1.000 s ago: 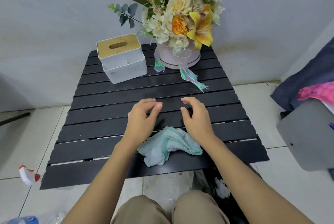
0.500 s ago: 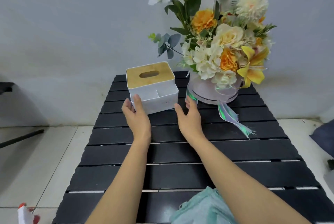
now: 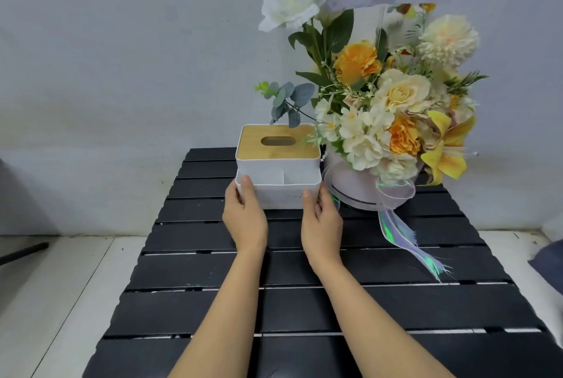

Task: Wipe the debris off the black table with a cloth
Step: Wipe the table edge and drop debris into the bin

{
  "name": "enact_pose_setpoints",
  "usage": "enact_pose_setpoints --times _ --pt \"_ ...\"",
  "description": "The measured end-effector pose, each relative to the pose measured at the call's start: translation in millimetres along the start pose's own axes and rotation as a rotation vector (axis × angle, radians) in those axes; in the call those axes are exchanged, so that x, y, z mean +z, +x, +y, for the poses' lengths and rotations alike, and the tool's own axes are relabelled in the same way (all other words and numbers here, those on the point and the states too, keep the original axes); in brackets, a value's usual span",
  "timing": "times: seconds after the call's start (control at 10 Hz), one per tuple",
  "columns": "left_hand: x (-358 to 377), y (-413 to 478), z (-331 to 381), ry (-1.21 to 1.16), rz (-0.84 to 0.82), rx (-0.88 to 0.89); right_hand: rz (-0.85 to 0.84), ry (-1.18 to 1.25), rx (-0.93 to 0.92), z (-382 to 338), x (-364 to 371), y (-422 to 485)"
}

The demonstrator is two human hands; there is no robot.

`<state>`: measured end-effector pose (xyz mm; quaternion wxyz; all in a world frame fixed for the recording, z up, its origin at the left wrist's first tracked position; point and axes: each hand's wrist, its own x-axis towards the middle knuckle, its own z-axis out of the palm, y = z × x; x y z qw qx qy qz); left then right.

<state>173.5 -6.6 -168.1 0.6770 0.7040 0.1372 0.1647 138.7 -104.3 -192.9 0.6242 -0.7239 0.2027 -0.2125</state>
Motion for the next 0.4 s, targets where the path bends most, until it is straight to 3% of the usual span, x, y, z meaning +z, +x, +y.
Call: enact_pose_setpoints --times 0.4 --pt "-12.1 -11.0 10.4 -0.011 -0.051 -0.009 -0.009 0.066 0.003 -4.9 -9.1 -3.1"
